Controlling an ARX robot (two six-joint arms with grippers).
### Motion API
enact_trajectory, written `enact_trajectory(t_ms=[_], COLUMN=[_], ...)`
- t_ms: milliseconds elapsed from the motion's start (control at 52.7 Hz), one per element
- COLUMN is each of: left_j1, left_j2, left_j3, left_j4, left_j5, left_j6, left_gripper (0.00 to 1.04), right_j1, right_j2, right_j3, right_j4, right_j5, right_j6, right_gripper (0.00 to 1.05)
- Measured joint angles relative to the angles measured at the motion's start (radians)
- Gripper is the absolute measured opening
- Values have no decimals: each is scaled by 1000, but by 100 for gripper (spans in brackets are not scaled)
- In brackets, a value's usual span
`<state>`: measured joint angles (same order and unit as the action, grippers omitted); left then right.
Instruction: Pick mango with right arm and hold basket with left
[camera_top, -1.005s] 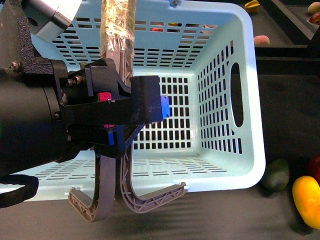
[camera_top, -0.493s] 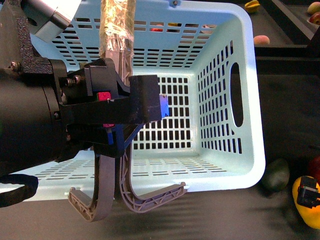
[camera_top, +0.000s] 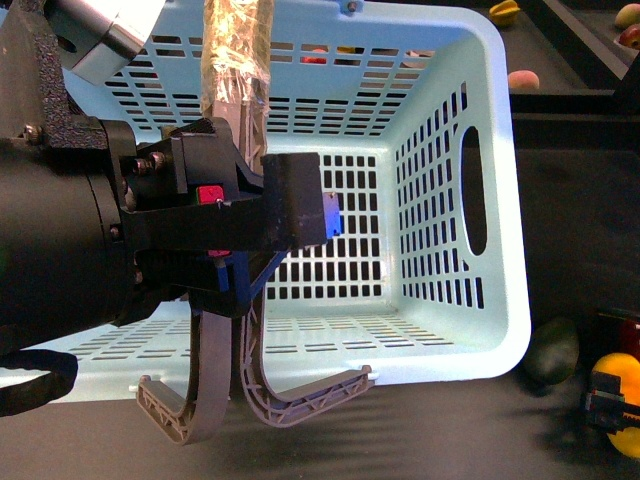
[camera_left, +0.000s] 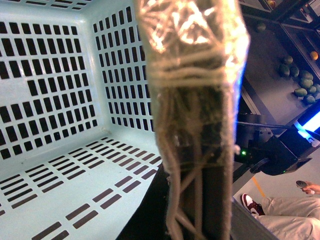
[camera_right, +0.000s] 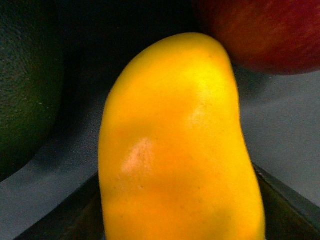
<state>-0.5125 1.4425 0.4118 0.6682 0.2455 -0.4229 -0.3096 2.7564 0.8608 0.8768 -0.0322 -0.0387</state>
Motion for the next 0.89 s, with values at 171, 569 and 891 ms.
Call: enact_trajectory(t_ms=[171, 569, 891], left_j1=[0, 0, 0], left_j2=[0, 0, 0], left_j3=[0, 0, 0], left_j4=[0, 0, 0], left_j5=[0, 0, 1], left_j6=[0, 0, 0], left_gripper=[9, 9, 9], right_j1=[-7, 10, 139], right_j2=[0, -273, -744], right_j3=[0, -176, -302], right_j4=[4, 24, -107], right_j5=[-3, -85, -201], right_j6=[-2, 36, 83], right_gripper=[61, 59, 59])
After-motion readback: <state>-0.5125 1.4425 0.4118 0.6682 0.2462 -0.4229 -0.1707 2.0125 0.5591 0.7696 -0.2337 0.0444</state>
